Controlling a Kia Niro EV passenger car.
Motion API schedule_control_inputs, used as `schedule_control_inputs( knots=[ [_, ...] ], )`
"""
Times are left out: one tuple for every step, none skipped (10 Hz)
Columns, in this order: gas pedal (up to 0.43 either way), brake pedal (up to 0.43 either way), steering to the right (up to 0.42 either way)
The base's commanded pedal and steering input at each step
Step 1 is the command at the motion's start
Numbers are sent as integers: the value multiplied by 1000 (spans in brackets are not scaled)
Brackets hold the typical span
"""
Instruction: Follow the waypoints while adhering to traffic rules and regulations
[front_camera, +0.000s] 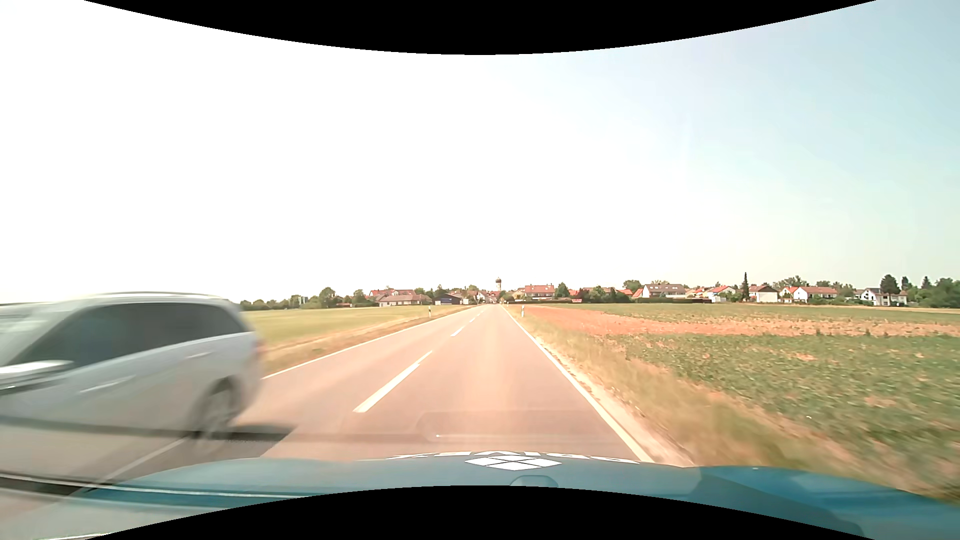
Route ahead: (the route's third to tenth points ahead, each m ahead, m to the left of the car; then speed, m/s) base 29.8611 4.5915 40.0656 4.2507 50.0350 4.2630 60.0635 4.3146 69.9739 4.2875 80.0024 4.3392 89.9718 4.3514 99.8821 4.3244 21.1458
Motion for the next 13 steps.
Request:
schedule_control_inputs(
  knots=[
    [197,0,-3],
    [197,0,-3],
    [197,0,-3],
    [177,0,-3],
    [150,0,-3],
    [150,0,-3],
    [150,0,-2],
    [150,0,-2],
    [150,0,-1],
    [150,0,-1],
    [150,0,-1],
    [150,0,-1],
    [150,0,-1]
  ],
)
